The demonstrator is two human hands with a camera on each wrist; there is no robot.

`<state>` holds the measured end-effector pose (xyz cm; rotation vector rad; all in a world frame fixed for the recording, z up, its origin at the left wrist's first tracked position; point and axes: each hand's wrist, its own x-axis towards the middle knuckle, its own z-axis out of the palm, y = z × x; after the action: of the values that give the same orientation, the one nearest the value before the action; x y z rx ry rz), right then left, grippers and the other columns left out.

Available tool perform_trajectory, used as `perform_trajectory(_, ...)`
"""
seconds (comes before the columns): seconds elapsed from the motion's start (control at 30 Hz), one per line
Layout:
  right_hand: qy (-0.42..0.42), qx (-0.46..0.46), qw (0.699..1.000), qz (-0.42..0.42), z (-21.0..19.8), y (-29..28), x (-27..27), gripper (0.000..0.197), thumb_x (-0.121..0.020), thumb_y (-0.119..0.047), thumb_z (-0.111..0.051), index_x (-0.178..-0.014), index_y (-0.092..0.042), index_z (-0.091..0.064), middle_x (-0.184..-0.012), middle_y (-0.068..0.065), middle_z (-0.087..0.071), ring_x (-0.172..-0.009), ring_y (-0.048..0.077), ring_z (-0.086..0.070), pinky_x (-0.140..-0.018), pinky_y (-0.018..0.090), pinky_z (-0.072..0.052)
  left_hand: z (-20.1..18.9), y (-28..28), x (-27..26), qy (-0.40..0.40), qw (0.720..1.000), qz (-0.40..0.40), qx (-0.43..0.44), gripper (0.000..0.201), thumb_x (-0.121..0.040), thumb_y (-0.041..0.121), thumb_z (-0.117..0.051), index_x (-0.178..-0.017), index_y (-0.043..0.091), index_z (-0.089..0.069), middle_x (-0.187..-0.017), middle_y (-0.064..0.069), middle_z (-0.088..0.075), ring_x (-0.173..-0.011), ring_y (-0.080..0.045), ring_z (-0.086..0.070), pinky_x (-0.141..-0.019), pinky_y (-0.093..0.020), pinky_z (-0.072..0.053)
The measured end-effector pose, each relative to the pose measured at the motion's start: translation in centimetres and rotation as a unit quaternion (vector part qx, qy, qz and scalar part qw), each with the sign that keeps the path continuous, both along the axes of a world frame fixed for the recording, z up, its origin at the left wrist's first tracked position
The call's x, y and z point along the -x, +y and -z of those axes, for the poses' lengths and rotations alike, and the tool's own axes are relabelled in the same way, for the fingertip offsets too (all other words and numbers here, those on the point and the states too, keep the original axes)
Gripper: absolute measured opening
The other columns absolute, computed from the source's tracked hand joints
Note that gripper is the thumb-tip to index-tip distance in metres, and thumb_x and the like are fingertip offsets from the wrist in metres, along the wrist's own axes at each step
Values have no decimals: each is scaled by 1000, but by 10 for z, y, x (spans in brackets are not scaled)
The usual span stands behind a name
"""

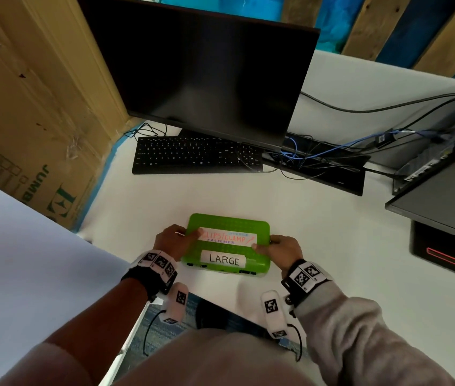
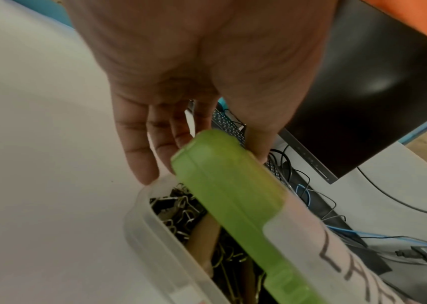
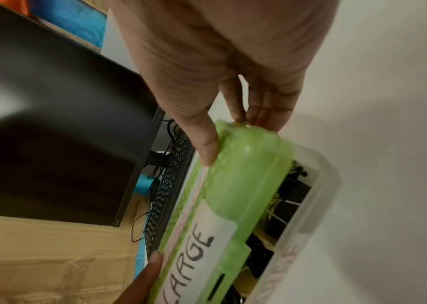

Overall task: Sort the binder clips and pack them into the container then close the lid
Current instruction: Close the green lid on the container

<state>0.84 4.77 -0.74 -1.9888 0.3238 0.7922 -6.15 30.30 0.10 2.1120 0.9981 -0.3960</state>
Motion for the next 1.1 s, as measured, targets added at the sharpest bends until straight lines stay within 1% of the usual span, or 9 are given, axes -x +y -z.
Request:
perform_trajectory(0.13, 55, -92, 987, 119, 4, -5, 0, 84, -67, -22, -83, -136, -6, -39, -128, 12, -58, -114, 27, -57, -98, 41, -47, 0, -3, 1, -20, 1000, -12, -4, 51, -76, 59, -64, -105, 17, -63, -104, -7, -69, -89, -27, -66, -78, -39, -58)
perform_trajectory(0.2, 78, -133, 976, 151, 5, -7, -1, 69, -71, -19, -81, -128, -6, -44, -119, 13, -58, -106, 27, -60, -88, 36, -50, -1, -4, 1, -29, 999, -28, 7, 49, -76, 59, -65, -103, 18, -62, -101, -7, -69, -86, -27, -66, -74, -39, -59)
perform_trajectory(0.3, 88, -152, 972, 157, 3, -7, 3, 30, -72, -17, -79, -81, 1, -57, -88, 21, -62, -75, 23, -60, -73, 32, -55, -5, -4, -1, -23, 999, -27, 9, 52, -75, 61, -63, -104, 18, -61, -97, -5, -67, -81, -25, -66, -66, -37, -60)
perform_trajectory(0.4, 105, -198, 958, 176, 0, -6, 8, 31, -76, -7, -74, -93, 17, -62, -98, 28, -68, -85, 29, -66, -82, 37, -56, -8, -2, -2, -14, 1000, -8, -6, 54, -75, 64, -60, -105, 19, -62, -101, -5, -68, -83, -24, -65, -71, -37, -59)
perform_trajectory(0.57, 124, -204, 951, 196, -1, -3, 8, 28, -77, -6, -73, -99, 8, -63, -97, 21, -70, -90, 32, -69, -82, 42, -57, -9, -2, -1, 1, 1000, 16, -7, 52, -75, 66, -58, -102, 22, -65, -105, -5, -69, -91, -26, -65, -83, -40, -56)
perform_trajectory(0.77, 40, -88, 989, 113, 10, -5, 4, 30, -72, -23, -74, -96, -6, -69, -106, 14, -71, -94, 31, -68, -91, 48, -54, -8, -13, 2, 18, 999, 48, -18, 51, -81, 59, -57, -109, 17, -65, -107, -7, -69, -91, -28, -66, -82, -37, -56)
perform_trajectory(0.87, -13, -3, 999, 33, 4, -12, 4, 52, -75, -30, -74, -121, -11, -61, -117, 7, -66, -104, 23, -63, -97, 38, -49, -1, -18, 9, 6, 999, 31, -7, 51, -81, 55, -60, -115, 16, -62, -110, -7, -68, -90, -26, -66, -81, -37, -57)
perform_trajectory(0.93, -12, 10, 1000, 11, 2, -18, 7, 54, -75, -30, -75, -124, -16, -58, -118, 6, -65, -102, 19, -60, -90, 31, -48, 3, -21, 15, -4, 1000, 22, -5, 51, -83, 50, -61, -120, 16, -59, -112, -6, -67, -89, -26, -67, -81, -37, -57)
perform_trajectory(1.1, 104, -81, 990, 41, 5, -20, 18, 51, -83, -20, -70, -127, -28, -46, -116, 10, -64, -98, 29, -64, -71, 43, -57, 15, -24, 24, -15, 999, -22, 29, 60, -79, 51, -65, -131, 23, -52, -109, -4, -71, -86, -22, -69, -83, -37, -58)
